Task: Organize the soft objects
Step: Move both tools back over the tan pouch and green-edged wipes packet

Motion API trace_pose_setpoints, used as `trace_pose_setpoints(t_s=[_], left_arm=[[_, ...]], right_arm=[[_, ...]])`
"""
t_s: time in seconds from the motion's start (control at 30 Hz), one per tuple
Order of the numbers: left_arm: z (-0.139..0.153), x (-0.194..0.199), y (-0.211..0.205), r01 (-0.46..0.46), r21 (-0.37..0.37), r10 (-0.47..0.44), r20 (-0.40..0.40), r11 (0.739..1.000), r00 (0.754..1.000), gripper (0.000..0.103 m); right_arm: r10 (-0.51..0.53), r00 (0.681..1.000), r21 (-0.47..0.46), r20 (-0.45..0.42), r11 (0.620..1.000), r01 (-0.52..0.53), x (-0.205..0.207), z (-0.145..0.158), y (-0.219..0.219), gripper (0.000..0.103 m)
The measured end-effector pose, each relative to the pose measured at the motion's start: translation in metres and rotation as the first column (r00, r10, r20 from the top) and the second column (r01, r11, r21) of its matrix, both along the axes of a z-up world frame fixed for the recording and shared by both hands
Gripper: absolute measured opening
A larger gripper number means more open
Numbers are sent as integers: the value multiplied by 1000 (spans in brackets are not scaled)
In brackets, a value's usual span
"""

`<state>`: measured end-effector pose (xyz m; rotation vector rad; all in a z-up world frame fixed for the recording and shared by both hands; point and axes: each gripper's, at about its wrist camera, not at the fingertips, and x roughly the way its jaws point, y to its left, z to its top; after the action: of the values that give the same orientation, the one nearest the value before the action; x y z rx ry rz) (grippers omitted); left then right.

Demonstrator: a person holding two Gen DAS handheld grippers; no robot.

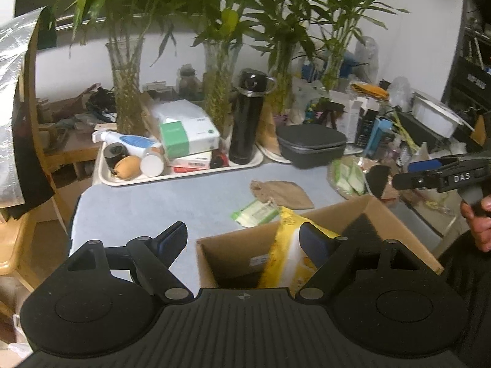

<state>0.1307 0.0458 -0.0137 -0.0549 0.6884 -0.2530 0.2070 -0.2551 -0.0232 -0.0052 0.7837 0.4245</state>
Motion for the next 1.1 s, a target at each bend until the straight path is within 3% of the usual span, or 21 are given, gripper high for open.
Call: trace_pose_setpoints(t_s=[0.23,0.4,0.97,1.1], left_arm=[[-9,13,13,-22,-40,20,-36,999,999,80],[-14,19,14,-4,-22,3,-24,1000,1000,80],[-26,59,41,14,-97,-14,2,995,1000,80],[-31,71,48,27,-105,-27,-4,994,1000,80]], right_arm=[[-16,1000,-12,-6,1000,15,15,-14,-2,103],[-5,1000,-14,1,1000,5,27,-25,0,103],[95,995,23,-4,995,-95,81,-57,14,102],[134,990,34,-35,990,-133,95,-68,19,96]])
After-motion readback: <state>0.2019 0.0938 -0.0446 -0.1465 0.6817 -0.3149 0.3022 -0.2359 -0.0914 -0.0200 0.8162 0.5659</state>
